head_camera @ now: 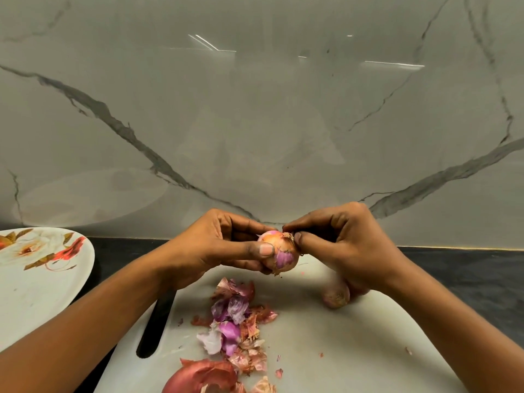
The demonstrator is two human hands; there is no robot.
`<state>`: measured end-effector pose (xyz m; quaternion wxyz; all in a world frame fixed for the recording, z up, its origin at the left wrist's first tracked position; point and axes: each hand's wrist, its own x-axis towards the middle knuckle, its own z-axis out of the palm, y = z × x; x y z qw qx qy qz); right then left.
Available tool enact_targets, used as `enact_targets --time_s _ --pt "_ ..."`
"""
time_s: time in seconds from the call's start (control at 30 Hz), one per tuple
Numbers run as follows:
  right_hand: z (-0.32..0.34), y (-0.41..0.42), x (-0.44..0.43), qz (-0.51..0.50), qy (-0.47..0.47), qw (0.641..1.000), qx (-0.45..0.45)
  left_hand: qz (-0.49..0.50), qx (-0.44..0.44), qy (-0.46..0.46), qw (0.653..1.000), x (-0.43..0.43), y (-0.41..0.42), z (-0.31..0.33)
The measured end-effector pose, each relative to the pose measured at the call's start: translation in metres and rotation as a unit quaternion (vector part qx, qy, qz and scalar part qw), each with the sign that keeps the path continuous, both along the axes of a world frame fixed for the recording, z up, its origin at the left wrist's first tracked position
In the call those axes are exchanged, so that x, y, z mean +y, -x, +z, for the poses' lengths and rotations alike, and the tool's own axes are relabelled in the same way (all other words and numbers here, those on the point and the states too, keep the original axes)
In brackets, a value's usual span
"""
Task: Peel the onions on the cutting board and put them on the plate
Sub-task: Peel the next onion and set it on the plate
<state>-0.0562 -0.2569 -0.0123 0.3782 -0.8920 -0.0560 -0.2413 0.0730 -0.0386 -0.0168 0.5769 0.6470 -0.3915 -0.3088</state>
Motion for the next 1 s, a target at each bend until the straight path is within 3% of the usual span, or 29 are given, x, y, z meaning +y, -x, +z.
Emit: enact_targets --time_s 0.2,0.33,0.67,1.0 --pt "0.004 0.003 0.007 0.038 -0.018 0.997 0.069 -0.003 -0.012 -0.008 1.000 0.000 0.002 -0.003" --pt "0.009 0.003 0.002 0.052 -0.093 0.990 0.093 0.009 -0.005 0.011 1.000 -0.001 0.001 -0.003" --pt "0.006 0.005 0.008 0.016 -0.039 0.998 0.048 0.020 0.004 0.024 0.999 -0.003 0.005 -0.003" --pt "0.004 0.006 0.013 0.042 -0.066 0.996 0.048 0.021 0.006 0.027 0.999 -0.002 0.004 -0.005"
